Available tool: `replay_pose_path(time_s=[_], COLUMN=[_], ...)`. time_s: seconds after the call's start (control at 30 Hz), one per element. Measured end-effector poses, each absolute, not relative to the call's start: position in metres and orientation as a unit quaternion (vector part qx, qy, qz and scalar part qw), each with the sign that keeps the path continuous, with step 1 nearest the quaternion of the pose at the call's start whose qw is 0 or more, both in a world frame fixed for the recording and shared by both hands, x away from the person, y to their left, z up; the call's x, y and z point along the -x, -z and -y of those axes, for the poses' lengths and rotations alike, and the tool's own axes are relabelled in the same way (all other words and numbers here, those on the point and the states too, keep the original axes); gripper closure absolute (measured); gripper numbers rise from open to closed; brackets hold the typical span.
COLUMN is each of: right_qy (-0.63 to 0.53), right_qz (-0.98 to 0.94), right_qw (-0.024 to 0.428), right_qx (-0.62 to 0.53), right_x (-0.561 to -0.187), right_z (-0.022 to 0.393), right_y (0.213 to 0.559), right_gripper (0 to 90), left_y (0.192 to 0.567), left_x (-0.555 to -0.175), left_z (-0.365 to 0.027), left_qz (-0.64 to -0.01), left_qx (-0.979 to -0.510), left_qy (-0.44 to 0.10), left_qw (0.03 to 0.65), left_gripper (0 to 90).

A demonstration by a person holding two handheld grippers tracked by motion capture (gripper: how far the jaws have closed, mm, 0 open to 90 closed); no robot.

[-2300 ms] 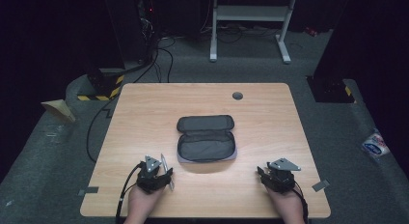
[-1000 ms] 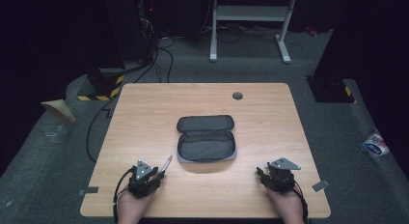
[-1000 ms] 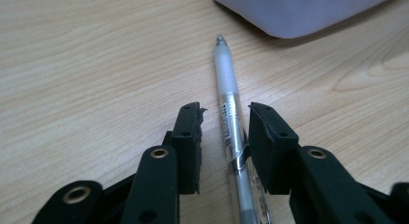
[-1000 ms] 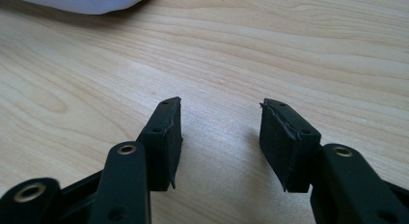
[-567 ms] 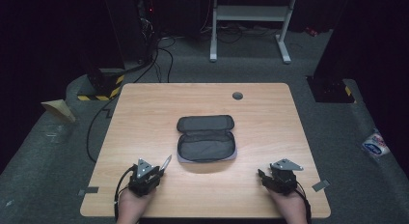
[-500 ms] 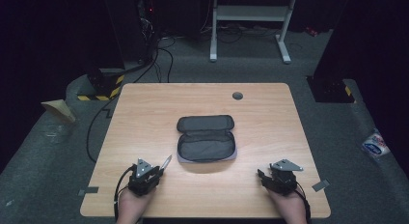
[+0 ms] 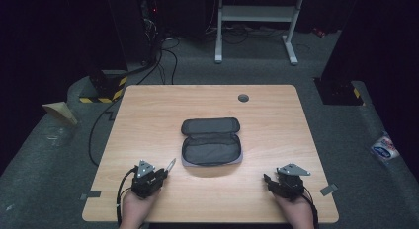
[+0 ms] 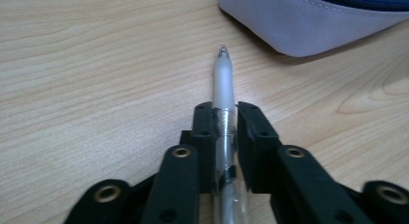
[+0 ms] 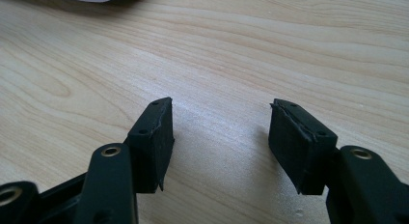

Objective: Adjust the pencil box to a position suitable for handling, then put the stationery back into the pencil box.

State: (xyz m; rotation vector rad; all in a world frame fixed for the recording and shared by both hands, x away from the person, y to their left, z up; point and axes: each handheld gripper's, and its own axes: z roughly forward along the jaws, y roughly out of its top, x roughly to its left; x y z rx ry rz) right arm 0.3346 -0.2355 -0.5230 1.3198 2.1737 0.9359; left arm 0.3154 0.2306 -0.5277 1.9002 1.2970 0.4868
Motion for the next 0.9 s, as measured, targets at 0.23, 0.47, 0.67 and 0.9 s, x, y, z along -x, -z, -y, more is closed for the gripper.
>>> replay_pose_path(time_s=[0.23, 0.47, 0.67, 0.9], right_qy=[-0.337, -0.337, -0.337, -0.337], right_qz=[-0.784, -0.784, -0.783, -0.783], right_qw=[0.213, 0.214, 0.214, 0.214], right_qx=[-0.476, -0.476, -0.476, -0.476], right_x=[-0.334, -0.335, -0.335, -0.335], right_z=[0.235, 0.234, 0.234, 0.234], right_y=[0.523, 0.523, 0.523, 0.523], right_gripper=[41.2, 41.2, 41.2, 41.2], left_y=[0.527, 0.521, 0.514, 0.509], left_x=[-0.314, -0.31, -0.307, -0.307], left_z=[-0.233, -0.238, -0.242, -0.242], left_qz=[-0.505, -0.503, -0.5, -0.495], left_qx=[-0.747, -0.74, -0.731, -0.729], left_qy=[-0.187, -0.193, -0.202, -0.207], left_qw=[0.391, 0.402, 0.417, 0.425], left_gripper=[78.9, 78.9, 78.9, 78.9])
